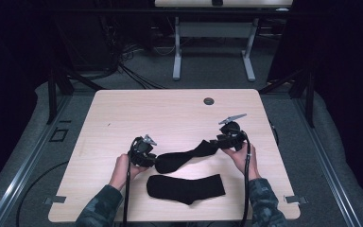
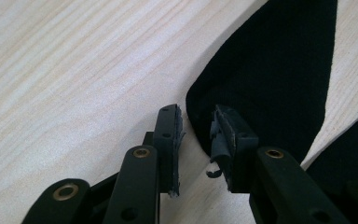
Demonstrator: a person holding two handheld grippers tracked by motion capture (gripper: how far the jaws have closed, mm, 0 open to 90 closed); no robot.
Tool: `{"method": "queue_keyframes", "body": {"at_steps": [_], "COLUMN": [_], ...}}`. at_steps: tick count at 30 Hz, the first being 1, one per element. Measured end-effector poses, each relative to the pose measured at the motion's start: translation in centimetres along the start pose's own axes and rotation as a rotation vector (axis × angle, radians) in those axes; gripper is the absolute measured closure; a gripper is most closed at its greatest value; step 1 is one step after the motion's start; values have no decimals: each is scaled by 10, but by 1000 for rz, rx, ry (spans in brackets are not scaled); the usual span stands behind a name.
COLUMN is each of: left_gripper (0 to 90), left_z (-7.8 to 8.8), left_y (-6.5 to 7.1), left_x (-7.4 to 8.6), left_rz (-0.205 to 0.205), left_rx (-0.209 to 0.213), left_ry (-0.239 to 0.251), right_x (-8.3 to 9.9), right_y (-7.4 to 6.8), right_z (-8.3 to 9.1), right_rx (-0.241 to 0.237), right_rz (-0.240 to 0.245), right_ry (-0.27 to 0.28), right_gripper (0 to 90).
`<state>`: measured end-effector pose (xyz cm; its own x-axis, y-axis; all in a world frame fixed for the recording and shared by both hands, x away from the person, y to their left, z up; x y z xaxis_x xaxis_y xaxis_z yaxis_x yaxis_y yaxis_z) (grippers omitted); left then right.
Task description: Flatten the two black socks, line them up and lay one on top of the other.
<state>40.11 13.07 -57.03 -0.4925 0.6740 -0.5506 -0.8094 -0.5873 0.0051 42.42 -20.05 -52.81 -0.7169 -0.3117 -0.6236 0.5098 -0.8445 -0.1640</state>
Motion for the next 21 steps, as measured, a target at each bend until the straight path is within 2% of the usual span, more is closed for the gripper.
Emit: {"method": "queue_keyframes", "body": {"at_steps": [1, 4, 7, 9, 10, 11, 14, 15, 16, 19, 21], "left_gripper": [708, 709, 712, 725, 743, 765, 842, 857, 867, 881, 889], "left_z": [0, 0, 0, 0, 1, 1, 0, 0, 0, 0, 0], "left_y": [0, 0, 0, 1, 1, 2, 4, 5, 6, 8, 8], "left_x": [0, 2, 3, 3, 4, 4, 5, 4, 4, 3, 4], "left_rz": [-1, 6, 10, 9, 9, 8, 4, 2, 0, -12, -9], "left_rx": [1, 0, -1, -2, 4, 9, 20, 13, 11, -4, -6], "left_ry": [1, 11, 18, 21, 22, 26, 35, 35, 34, 31, 34], "right_x": [3, 11, 11, 10, 11, 12, 16, 17, 18, 22, 24], "right_y": [0, 6, 7, 7, 7, 7, 8, 8, 8, 6, 3], "right_z": [-2, -15, -28, -36, -40, -42, -42, -41, -40, -38, -35], "right_rx": [6, 31, -1, 3, -6, 11, -2, 8, -8, -18, -8], "right_rz": [3, 15, -2, -4, -6, -6, -17, -20, -23, -23, -23], "right_ry": [2, -47, -55, -72, -86, -109, -89, -93, -94, -91, -85], "right_gripper": [564, 546, 525, 532, 552, 575, 695, 727, 768, 822, 830]}}
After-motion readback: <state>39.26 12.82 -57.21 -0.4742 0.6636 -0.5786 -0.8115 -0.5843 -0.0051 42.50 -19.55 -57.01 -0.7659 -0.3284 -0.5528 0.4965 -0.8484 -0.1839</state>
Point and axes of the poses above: each handheld gripper's, and its own axes: z roughly backward along the jaws, x roughly out of its underside, y roughly to its right, the point moved 1 cm from there along -z, roughly forward along the jaws, and after that the axes turned 6 degrees about -z, right-handed, at the moved point
